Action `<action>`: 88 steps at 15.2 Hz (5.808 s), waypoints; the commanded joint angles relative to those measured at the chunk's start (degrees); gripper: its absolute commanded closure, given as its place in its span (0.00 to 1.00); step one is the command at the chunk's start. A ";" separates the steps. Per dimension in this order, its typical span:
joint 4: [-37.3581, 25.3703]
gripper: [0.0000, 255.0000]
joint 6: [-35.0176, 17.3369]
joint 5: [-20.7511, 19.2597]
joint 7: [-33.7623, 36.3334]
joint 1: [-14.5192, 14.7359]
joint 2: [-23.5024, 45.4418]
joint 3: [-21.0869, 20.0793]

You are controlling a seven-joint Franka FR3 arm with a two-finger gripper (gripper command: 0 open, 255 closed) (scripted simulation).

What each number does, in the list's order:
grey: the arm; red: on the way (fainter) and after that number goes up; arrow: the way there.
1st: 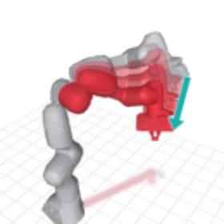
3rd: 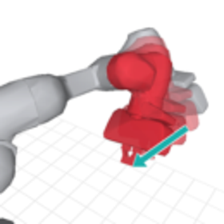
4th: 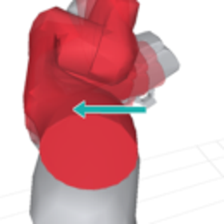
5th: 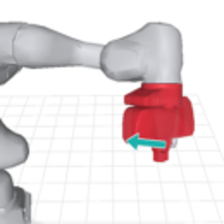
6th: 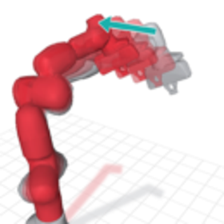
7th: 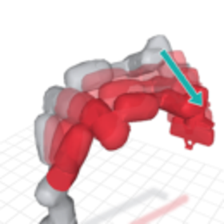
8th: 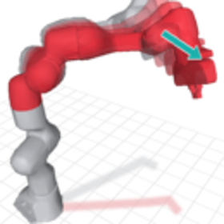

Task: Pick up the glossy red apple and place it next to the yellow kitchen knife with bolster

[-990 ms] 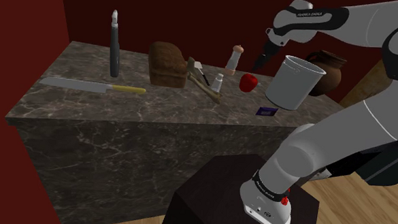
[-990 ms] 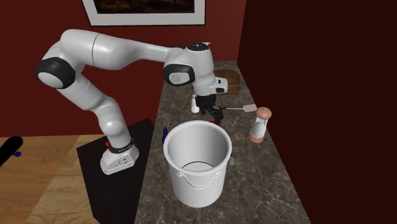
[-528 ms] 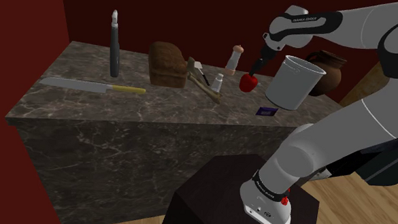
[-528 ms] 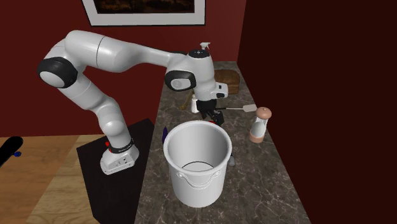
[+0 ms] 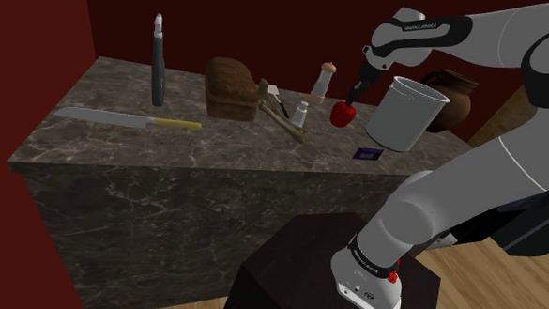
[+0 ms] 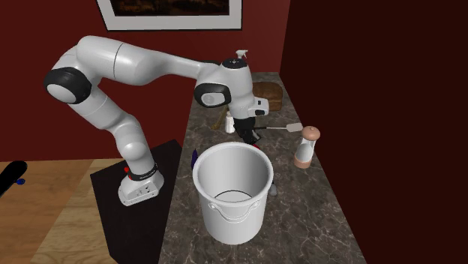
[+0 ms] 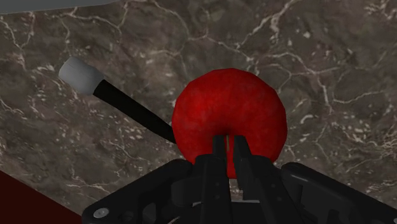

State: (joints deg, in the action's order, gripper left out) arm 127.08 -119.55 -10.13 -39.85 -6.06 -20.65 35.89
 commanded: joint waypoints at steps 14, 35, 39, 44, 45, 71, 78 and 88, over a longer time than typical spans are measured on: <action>-5.47 1.00 6.22 0.17 0.28 0.17 -0.79 -1.10; -23.57 1.00 22.21 2.16 -0.49 1.41 1.55 -2.24; -27.75 1.00 25.32 2.81 -0.90 1.71 2.75 -2.08; -24.31 1.00 25.74 1.45 5.72 2.63 -0.86 -7.53; -23.46 1.00 25.75 1.28 7.31 2.86 -1.61 -8.83; -24.37 1.00 26.51 5.26 43.73 12.33 2.16 -36.58; -32.52 1.00 27.73 4.98 52.85 15.36 9.95 -42.76; -24.92 1.00 20.80 4.94 55.00 16.02 9.45 -43.63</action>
State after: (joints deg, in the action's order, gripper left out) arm 101.15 -97.86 -5.20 15.11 9.96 -11.04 -7.76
